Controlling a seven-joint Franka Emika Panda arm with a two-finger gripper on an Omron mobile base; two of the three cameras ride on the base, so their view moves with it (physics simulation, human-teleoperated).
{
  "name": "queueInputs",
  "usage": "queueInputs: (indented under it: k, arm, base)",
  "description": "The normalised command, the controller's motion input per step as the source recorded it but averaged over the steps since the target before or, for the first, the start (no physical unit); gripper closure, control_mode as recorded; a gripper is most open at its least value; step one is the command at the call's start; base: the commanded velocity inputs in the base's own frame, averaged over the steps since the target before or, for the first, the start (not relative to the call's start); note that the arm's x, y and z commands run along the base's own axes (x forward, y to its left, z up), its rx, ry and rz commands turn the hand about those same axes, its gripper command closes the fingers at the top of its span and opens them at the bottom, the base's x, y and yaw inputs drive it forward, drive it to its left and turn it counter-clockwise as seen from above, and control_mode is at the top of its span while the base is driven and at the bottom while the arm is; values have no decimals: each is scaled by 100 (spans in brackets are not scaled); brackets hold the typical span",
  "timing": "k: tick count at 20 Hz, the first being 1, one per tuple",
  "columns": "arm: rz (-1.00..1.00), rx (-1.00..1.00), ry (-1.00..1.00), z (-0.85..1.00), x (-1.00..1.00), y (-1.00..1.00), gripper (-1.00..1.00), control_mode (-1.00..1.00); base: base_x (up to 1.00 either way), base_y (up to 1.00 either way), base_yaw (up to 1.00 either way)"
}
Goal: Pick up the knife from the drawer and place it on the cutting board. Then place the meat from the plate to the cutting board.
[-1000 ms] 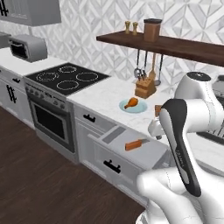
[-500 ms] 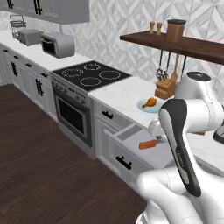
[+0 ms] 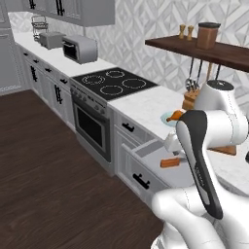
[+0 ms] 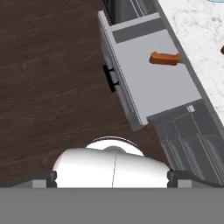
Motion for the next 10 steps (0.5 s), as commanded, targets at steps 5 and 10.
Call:
queueInputs:
  k: [5, 10]
  arm:
    - [5, 0, 0, -8, 3, -5, -100, -100]
    - [7, 0, 0, -53, 57, 0, -100, -100]
  base:
    - [0, -28, 9]
    - [0, 0, 0]
